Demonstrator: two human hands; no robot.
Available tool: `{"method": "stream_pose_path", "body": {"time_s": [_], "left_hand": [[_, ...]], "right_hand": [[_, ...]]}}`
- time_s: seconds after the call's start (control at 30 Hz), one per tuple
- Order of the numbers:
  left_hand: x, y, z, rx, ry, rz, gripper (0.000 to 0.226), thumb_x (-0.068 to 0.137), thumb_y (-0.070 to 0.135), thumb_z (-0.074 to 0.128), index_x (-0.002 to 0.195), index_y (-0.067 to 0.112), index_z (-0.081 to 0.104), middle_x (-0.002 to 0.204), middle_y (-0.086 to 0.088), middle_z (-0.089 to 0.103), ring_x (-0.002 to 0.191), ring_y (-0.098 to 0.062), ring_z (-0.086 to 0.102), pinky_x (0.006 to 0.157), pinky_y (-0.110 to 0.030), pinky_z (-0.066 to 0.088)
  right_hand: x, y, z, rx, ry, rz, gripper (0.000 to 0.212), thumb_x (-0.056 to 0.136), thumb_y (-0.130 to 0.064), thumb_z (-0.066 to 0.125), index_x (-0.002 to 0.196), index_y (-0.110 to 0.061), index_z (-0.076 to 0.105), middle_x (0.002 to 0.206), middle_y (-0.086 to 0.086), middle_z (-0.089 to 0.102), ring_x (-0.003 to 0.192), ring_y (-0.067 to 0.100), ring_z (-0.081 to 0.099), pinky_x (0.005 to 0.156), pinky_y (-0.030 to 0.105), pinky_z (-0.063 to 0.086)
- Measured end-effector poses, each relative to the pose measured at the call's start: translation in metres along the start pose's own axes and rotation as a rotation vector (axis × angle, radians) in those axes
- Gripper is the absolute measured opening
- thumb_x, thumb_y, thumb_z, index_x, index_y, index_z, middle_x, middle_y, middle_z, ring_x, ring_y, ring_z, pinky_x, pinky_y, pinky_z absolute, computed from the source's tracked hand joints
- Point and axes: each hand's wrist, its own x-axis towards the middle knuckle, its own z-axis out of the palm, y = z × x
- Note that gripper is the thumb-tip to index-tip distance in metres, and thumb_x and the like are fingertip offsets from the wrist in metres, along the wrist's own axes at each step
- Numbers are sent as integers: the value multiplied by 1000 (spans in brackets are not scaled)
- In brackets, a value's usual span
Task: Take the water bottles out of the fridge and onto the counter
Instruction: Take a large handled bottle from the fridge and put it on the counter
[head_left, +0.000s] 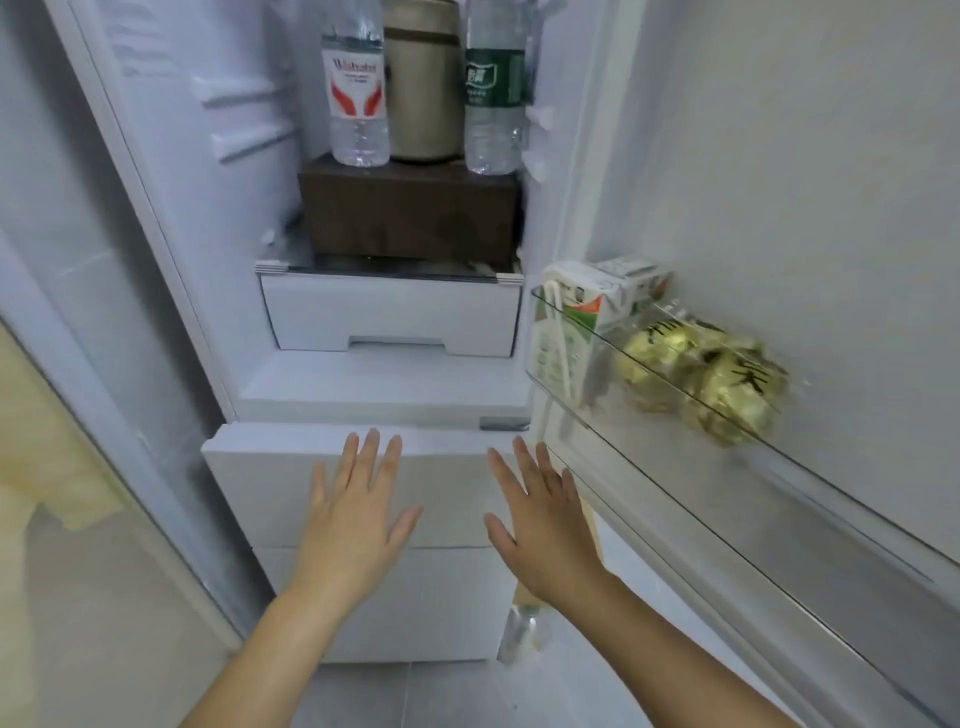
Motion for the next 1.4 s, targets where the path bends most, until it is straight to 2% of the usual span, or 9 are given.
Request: {"method": "stream_pose_path", "body": {"time_s": [0.37,0.53,0.73,0.97,1.07,1.13,1.23,1.4], "left_hand": [[163,-117,-32,19,85,137,75,95,61,14,155,24,-11,164,0,-14,150,-19,-18,121,-45,-4],[238,-134,-63,-21,188,184,73,98,58,25,157,23,0,165,-1,-4,151,-20,-10,120,-47,0],[317,-131,-110,-102,346,195,72,98,53,35,157,19,11,164,-5,9,152,-22,0,122,-47,6],[392,-124,-150,-326,387,88,71,98,45,48,155,15,18,162,-7,20,150,-26,15,122,-45,16],[424,-120,-161,-637,427,-16,78,91,38,64,152,14,22,155,-9,32,140,-27,34,111,-44,36],[446,-117,-170,-766,470,-102,90,85,37,71,153,15,17,155,-10,29,140,-28,34,106,-44,39],[479,-116,-181,-886,408,-189,104,76,41,80,153,11,16,152,-13,32,140,-31,35,107,-48,39],[514,-117,-175,-911,311,-237,98,67,40,88,142,9,32,139,-12,48,128,-30,50,100,-44,47]], "right_hand": [[178,-73,-28,-22,172,88,69,102,-46,32,157,-32,-7,164,1,-20,151,25,-19,120,45,-8],[266,-89,-76,-59,300,150,70,101,-43,40,158,-31,0,166,4,-9,152,28,-11,121,52,1],[357,-86,-141,-40,424,196,64,103,-47,34,158,-30,7,167,5,-3,152,29,-10,121,55,1],[412,-62,-178,-89,276,248,65,102,-59,16,158,-31,2,167,3,-6,152,28,-13,121,53,-4],[417,-58,-172,-105,287,249,66,101,-61,12,158,-30,3,167,2,-5,152,27,-12,120,51,-6],[420,-56,-173,-99,274,240,67,100,-62,12,158,-30,2,167,2,-6,152,26,-12,121,51,-5],[421,-54,-173,-107,263,241,67,100,-62,12,158,-29,1,166,3,-7,152,25,-13,121,51,-5],[424,-53,-172,-96,261,245,68,100,-62,12,158,-28,1,166,3,-9,152,24,-14,122,51,-6]]}}
